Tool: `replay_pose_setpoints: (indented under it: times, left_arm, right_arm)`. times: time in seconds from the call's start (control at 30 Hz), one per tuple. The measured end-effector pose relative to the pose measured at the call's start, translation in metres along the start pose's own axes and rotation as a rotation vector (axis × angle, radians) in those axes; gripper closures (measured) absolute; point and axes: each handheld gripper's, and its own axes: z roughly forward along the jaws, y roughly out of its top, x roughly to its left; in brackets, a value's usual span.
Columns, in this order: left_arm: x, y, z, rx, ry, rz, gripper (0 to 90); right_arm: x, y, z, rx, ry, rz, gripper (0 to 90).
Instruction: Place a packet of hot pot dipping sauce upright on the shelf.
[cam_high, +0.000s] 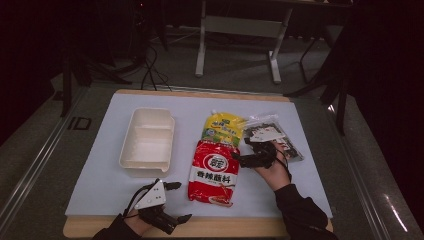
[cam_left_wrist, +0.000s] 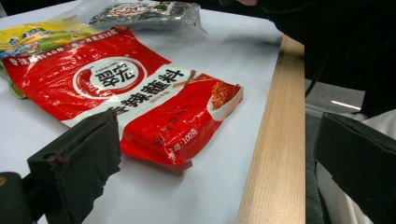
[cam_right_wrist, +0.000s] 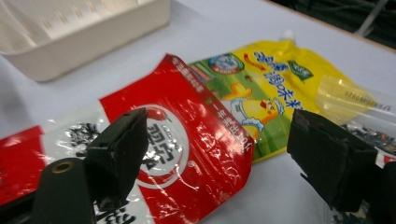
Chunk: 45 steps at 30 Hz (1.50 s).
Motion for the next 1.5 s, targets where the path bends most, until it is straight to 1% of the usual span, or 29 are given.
replay_pose_setpoints:
  times: [0.03,0.13,0.17,0.2,0.23,0.27,0.37,0.4,0.47,0.53,0.6,0.67,0.8,0.9,0.97,1.03,1.17,1.37,1.43,1.5]
  left_arm:
    - [0.0,0.0,0.0,0.0,-0.001,0.001,1.8]
    - [0.0,0.0,0.0,-0.002,-0.002,0.002,1.8]
    - [0.0,0.0,0.0,-0.002,-0.002,0.001,1.8]
    - [0.0,0.0,0.0,-0.002,-0.002,0.001,1.8]
    - [0.0,0.0,0.0,-0.002,-0.002,0.001,1.8]
    - [0.0,0.0,-0.001,-0.002,-0.001,0.0,1.8]
    - [-0.001,0.0,0.0,-0.001,0.004,0.008,1.8]
    - [-0.001,0.0,0.0,0.0,0.006,0.009,1.8]
    - [-0.001,0.0,0.0,0.0,0.005,0.01,1.8]
    - [-0.001,0.0,0.0,0.0,0.004,0.009,1.8]
    - [-0.001,0.0,0.0,0.0,0.003,0.008,1.8]
    - [-0.001,0.0,-0.001,-0.001,0.003,0.008,1.8]
    - [-0.001,0.0,-0.001,-0.001,0.003,0.007,1.8]
    - [-0.001,0.0,-0.001,0.0,0.004,0.007,1.8]
    - [-0.001,0.0,0.0,0.0,0.004,0.007,1.8]
    - [-0.001,0.0,-0.001,0.0,0.004,0.006,1.8]
    - [-0.001,0.0,-0.001,0.0,0.004,0.006,1.8]
    - [-0.001,0.0,-0.001,0.0,0.003,0.005,1.8]
    - [-0.001,0.0,-0.001,0.0,0.003,0.004,1.8]
    - [-0.001,0.0,-0.001,0.001,0.004,0.005,1.8]
  right_arm:
    - [0.0,0.0,0.0,0.0,0.0,0.0,21.5]
    - [-0.002,-0.001,0.01,0.037,-0.009,0.007,22.9]
    - [-0.004,-0.001,0.015,0.055,-0.006,0.013,23.0]
    - [-0.004,-0.001,0.015,0.055,-0.006,0.013,23.0]
    - [-0.005,-0.001,0.019,0.068,0.009,0.024,23.3]
    - [-0.005,-0.001,0.019,0.068,0.009,0.024,23.3]
    - [-0.007,-0.001,0.027,0.101,0.016,0.026,23.3]
    - [-0.007,-0.001,0.027,0.101,0.016,0.026,23.3]
    - [-0.009,-0.001,0.032,0.123,0.011,0.022,23.3]
    - [-0.009,-0.001,0.032,0.123,0.011,0.022,23.3]
    - [-0.011,-0.001,0.037,0.143,0.017,0.027,23.3]
    - [-0.012,-0.002,0.04,0.158,0.015,0.028,23.2]
    - [-0.015,-0.002,0.044,0.187,0.029,0.034,21.8]
    - [-0.015,-0.003,0.046,0.197,0.032,0.032,21.2]
    - [-0.016,-0.004,0.047,0.212,0.031,0.023,21.1]
    - [-0.016,-0.006,0.049,0.224,0.029,0.024,21.1]
    - [-0.018,-0.008,0.052,0.244,0.043,0.033,21.0]
    - [-0.018,-0.009,0.055,0.26,0.057,0.037,22.5]
    - [-0.019,-0.009,0.057,0.27,0.061,0.046,23.9]
    - [-0.02,-0.01,0.057,0.273,0.068,0.054,27.6]
